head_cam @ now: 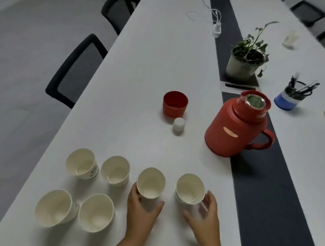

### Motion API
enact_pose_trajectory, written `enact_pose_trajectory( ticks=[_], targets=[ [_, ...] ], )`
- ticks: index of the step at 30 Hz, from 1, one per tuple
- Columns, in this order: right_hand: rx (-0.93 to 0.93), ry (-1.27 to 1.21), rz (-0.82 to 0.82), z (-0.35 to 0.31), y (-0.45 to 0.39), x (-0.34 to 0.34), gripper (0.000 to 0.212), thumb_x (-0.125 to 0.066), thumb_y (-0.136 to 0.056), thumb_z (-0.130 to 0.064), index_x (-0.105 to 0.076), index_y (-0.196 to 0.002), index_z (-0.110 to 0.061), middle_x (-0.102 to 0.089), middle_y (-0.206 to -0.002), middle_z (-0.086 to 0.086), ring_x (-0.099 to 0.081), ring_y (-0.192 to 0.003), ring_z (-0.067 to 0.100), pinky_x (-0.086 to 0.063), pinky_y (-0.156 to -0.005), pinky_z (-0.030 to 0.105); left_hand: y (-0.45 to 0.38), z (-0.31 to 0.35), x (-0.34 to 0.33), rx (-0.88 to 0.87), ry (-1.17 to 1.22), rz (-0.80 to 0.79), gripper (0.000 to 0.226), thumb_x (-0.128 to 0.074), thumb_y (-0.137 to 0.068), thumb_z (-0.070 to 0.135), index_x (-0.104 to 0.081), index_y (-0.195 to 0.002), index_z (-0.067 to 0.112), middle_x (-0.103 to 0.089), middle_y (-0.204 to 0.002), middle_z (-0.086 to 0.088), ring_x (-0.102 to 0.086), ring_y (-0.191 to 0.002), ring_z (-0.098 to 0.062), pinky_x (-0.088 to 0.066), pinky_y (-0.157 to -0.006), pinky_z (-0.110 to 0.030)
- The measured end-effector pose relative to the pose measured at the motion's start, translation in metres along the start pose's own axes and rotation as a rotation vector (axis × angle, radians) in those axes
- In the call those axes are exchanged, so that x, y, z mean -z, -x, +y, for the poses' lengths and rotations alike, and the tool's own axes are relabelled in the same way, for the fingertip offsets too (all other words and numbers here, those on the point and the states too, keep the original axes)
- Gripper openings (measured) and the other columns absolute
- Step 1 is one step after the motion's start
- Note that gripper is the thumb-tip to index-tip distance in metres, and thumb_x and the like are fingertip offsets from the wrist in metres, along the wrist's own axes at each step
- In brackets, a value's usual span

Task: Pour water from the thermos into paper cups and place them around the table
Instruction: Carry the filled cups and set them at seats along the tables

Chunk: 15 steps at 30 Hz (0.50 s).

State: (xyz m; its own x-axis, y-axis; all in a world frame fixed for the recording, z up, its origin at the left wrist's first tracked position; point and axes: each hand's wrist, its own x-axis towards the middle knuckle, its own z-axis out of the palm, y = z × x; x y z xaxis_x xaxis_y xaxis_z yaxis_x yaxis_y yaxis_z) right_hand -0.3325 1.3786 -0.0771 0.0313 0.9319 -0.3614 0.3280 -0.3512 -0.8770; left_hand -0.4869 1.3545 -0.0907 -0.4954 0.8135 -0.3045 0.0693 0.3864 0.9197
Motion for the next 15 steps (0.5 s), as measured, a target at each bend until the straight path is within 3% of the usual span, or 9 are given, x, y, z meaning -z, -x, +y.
enact_pose_trajectory(
  ticks=[3,7,12,15],
  targets=[
    [-0.039,0.008,-0.036,-0.005,-0.018,-0.004,0.100,-0.076,-0.050,-0.023,-0.025,-0.136,-0.020,-0.039,-0.126,-0.009,-0.039,-0.115,0.009,-0.031,-0.096,0.023,-0.015,0.003,-0.008,-0.011,0.015,0.050,0.086,-0.082,-0.057,-0.001,-0.037,-0.130,0.007,-0.050,-0.129,-0.009,-0.047,-0.120,-0.025,-0.036,-0.100,-0.033],
    [-0.001,0.044,-0.065,-0.011,-0.034,-0.009,0.071,-0.081,-0.055,-0.008,-0.037,-0.099,-0.043,-0.047,-0.103,-0.025,-0.049,-0.098,0.006,-0.034,-0.074,0.009,-0.027,0.011,-0.015,-0.032,0.025,0.081,0.088,-0.079,-0.054,-0.011,-0.036,-0.129,0.002,-0.049,-0.115,-0.002,-0.045,-0.107,-0.014,-0.029,-0.087,-0.017],
    [0.017,0.047,-0.085,-0.012,-0.038,-0.008,0.063,-0.079,-0.060,-0.010,-0.034,-0.089,-0.043,-0.046,-0.096,-0.027,-0.049,-0.083,-0.007,-0.037,-0.067,0.000,-0.026,0.018,-0.019,0.007,0.046,0.092,0.077,-0.082,-0.053,-0.008,-0.044,-0.120,0.000,-0.053,-0.103,-0.004,-0.049,-0.098,-0.019,-0.032,-0.085,-0.024],
    [0.038,0.056,-0.114,-0.011,-0.037,-0.005,0.061,-0.078,-0.059,-0.010,-0.036,-0.089,-0.042,-0.050,-0.095,-0.024,-0.052,-0.084,-0.002,-0.039,-0.066,0.003,-0.018,0.018,-0.018,0.009,0.013,0.082,0.074,-0.084,-0.047,0.006,-0.049,-0.112,0.008,-0.057,-0.095,0.003,-0.054,-0.098,-0.022,-0.034,-0.084,-0.027]
  ],
)
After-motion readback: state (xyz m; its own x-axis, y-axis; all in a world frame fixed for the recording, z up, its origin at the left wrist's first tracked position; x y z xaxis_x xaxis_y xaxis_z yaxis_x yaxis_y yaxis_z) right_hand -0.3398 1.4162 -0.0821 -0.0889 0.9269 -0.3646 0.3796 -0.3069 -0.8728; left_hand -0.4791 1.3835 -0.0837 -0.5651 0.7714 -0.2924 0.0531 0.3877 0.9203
